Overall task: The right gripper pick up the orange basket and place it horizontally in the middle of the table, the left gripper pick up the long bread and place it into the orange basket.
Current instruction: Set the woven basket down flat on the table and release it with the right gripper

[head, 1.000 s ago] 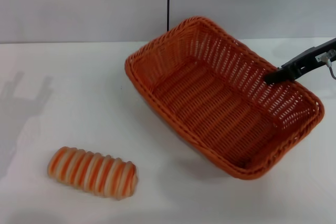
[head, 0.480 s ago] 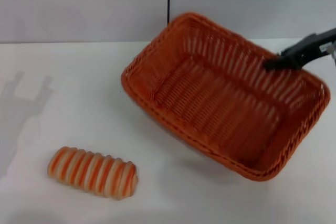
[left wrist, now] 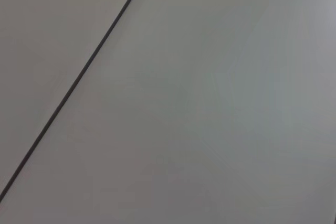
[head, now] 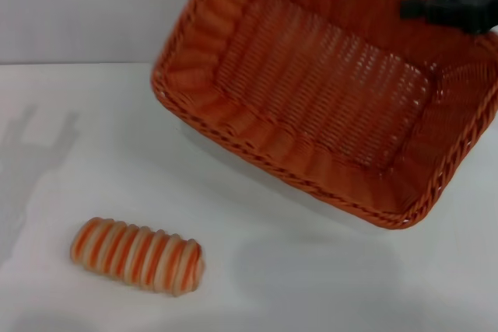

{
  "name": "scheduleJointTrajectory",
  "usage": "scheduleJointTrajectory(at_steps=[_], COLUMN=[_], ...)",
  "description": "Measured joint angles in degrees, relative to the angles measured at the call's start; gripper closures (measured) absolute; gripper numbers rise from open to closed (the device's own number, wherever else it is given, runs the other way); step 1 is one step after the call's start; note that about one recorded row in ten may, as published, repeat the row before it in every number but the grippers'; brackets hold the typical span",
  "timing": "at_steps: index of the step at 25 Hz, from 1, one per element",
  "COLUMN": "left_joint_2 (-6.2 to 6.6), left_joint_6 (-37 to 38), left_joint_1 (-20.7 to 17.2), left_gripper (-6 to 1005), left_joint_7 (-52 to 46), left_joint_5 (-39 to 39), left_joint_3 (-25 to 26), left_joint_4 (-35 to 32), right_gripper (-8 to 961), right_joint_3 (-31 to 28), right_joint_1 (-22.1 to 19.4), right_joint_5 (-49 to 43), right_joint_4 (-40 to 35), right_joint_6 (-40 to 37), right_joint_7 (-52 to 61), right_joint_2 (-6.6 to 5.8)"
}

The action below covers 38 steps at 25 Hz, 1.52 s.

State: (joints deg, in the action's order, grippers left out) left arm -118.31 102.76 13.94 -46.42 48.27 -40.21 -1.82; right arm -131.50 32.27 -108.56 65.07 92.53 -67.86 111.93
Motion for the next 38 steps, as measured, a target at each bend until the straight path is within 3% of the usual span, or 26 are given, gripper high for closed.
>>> scheduleJointTrajectory(at_steps=[4, 7, 8, 9, 12, 13, 18, 24, 31, 38], left_joint_2=[0.01, 0.01, 0.01, 0.01, -0.07, -0.14, -0.3, -0.17, -0.28, -0.19], left_joint_6=[0.48, 1.11, 1.28, 1.28, 1.31, 1.31, 1.19, 1.04, 1.42, 2.07], left_joint_1=[-0.17, -0.24, -0.23, -0.23, -0.1, -0.01, 0.02, -0.39, -1.52, -1.7], left_gripper=[171, 171, 171, 171, 171, 171, 171, 171, 171, 171], left_joint_7=[-0.3, -0.23, -0.11, -0.11, 0.06, 0.17, 0.3, 1.11, 1.23, 1.07], left_joint_5=[-0.03, -0.03, -0.03, -0.03, -0.03, -0.03, 0.05, 0.32, 0.33, 0.34], left_joint_3=[0.56, 0.59, 0.59, 0.59, 0.58, 0.57, 0.56, 0.18, 0.45, 0.33], left_joint_4=[-0.13, -0.18, -0.19, -0.19, 0.09, 0.3, 0.64, 0.98, 1.82, 2.37], right_gripper=[792, 792, 792, 792, 791, 791, 791, 791, 792, 792], right_joint_3=[-2.74, -3.98, -3.67, -3.67, -2.15, -0.58, 4.83, 10.41, 11.16, 10.89], right_joint_1=[-0.2, 0.4, 1.02, 1.02, 2.23, 3.11, 5.25, 8.74, 13.3, 13.79], right_joint_5=[2.73, 2.85, 2.88, 2.88, 2.74, 2.45, 2.15, -2.68, -7.23, -6.79], right_joint_4=[0.05, 0.03, -0.82, -0.82, -2.86, -3.8, -5.13, -9.35, -20.3, -21.11], right_joint_6=[3.49, 7.28, 10.38, 10.38, 13.33, 13.73, 14.24, 14.31, 12.46, 10.23], right_joint_7=[-1.54, -2.55, -4.58, -4.58, -7.81, -8.43, -8.91, -9.83, -18.58, -21.06], right_joint_2=[-0.83, -2.52, -4.07, -4.07, -6.23, -7.6, -9.2, -9.52, -8.56, -6.97])
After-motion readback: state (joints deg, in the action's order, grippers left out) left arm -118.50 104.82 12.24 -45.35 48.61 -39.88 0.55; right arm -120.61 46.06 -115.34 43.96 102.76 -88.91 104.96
